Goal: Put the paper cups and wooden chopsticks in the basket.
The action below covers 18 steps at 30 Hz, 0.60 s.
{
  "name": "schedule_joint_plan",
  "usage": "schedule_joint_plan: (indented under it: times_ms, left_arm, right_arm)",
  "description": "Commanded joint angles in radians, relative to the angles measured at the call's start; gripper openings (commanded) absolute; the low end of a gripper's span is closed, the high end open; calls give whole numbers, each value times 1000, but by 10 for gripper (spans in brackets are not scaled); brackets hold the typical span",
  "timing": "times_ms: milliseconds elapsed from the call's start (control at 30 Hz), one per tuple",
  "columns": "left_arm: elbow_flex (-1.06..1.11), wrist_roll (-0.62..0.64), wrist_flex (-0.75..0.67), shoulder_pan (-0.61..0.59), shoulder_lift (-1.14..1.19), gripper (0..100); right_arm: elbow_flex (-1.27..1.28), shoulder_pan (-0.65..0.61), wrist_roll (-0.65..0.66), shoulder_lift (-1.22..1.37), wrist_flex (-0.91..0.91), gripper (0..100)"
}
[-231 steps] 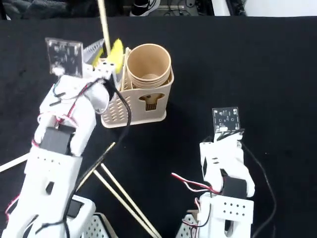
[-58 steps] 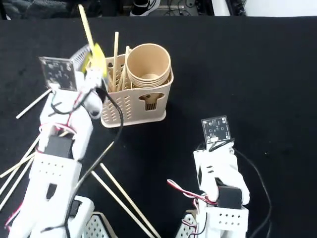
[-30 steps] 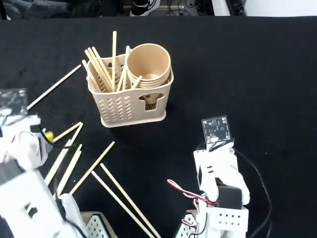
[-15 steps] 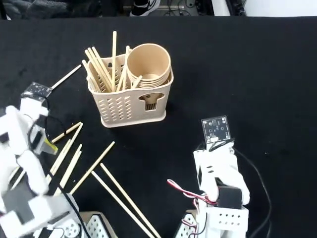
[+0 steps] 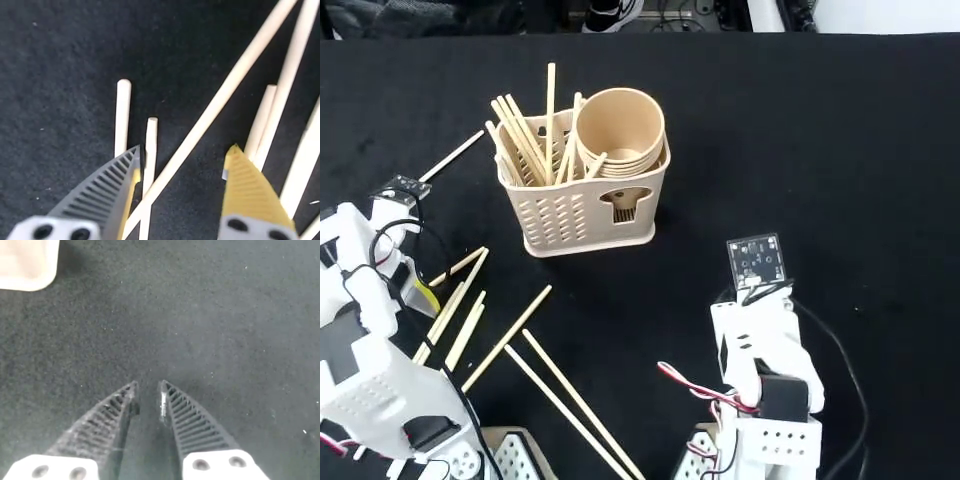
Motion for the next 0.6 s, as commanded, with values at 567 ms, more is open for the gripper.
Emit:
schedule_joint_plan:
  times_ms: [567]
  left_arm:
    - [13, -6, 0, 47, -14, 28]
  right_arm:
    - [-12, -15, 11, -77, -18, 81]
